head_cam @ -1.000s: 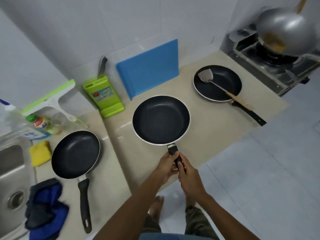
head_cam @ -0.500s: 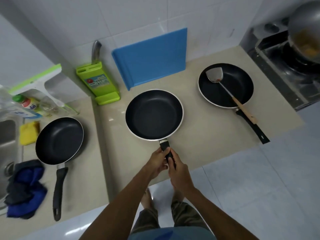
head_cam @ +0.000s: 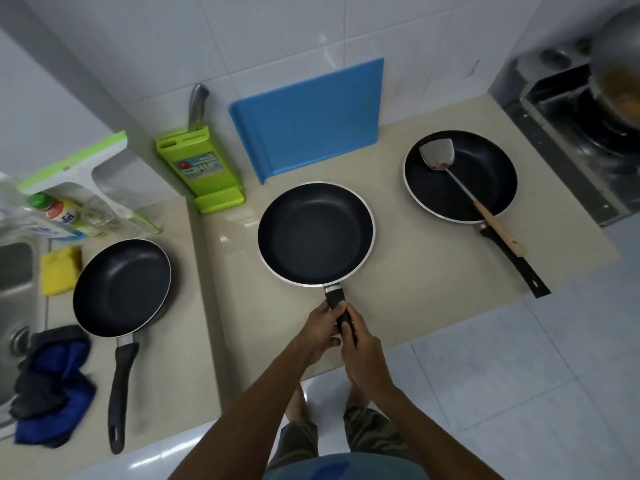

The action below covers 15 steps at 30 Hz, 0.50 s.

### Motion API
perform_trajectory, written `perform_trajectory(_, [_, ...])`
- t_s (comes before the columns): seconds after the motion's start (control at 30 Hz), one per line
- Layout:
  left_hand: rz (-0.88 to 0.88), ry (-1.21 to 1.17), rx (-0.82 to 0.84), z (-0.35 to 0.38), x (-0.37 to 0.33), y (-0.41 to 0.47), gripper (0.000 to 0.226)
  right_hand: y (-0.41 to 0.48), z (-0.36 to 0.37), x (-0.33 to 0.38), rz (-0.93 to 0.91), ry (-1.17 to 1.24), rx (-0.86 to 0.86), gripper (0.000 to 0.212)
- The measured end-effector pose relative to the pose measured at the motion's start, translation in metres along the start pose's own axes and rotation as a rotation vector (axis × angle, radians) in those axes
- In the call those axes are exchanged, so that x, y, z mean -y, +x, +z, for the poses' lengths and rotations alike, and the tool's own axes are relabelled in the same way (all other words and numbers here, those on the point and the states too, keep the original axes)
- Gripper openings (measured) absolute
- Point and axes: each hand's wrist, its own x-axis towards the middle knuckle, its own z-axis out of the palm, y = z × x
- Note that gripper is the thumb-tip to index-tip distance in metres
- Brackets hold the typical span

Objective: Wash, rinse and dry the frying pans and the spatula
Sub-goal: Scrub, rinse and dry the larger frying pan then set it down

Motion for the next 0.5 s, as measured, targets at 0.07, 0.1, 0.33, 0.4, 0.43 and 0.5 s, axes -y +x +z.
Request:
perform_trajectory(0.07, [-0.002, 0.017, 0.008, -0.001, 0.0, 0.001, 0.026, 0.001, -0.002, 0.001, 0.017, 0.001, 0.013, 0.043])
perform_trajectory(0.1, [-0.003, 0.023, 0.01, -0.001, -0.001, 0.002, 0.026, 0.001, -0.003, 0.002, 0.03, 0.004, 0.022, 0.043])
perform_trajectory(0.33, [-0.008, 0.066, -0.033, -0.004, 0.004, 0.012, 0.024, 0.003, -0.007, 0.002, 0.171, 0.034, 0.16, 0.043])
perform_trajectory(0.4, [-0.004, 0.061, -0.037, -0.003, 0.006, 0.013, 0.025, 0.003, -0.007, 0.001, 0.184, 0.029, 0.171, 0.043])
perform_trajectory(0.43, [-0.003, 0.057, -0.037, -0.003, 0.006, 0.014, 0.025, 0.004, -0.007, 0.0, 0.189, 0.014, 0.167, 0.044])
perform_trajectory(0.5, [-0.005, 0.048, -0.04, -0.002, 0.007, 0.015, 0.025, 0.005, -0.007, 0.0, 0.199, -0.012, 0.163, 0.047])
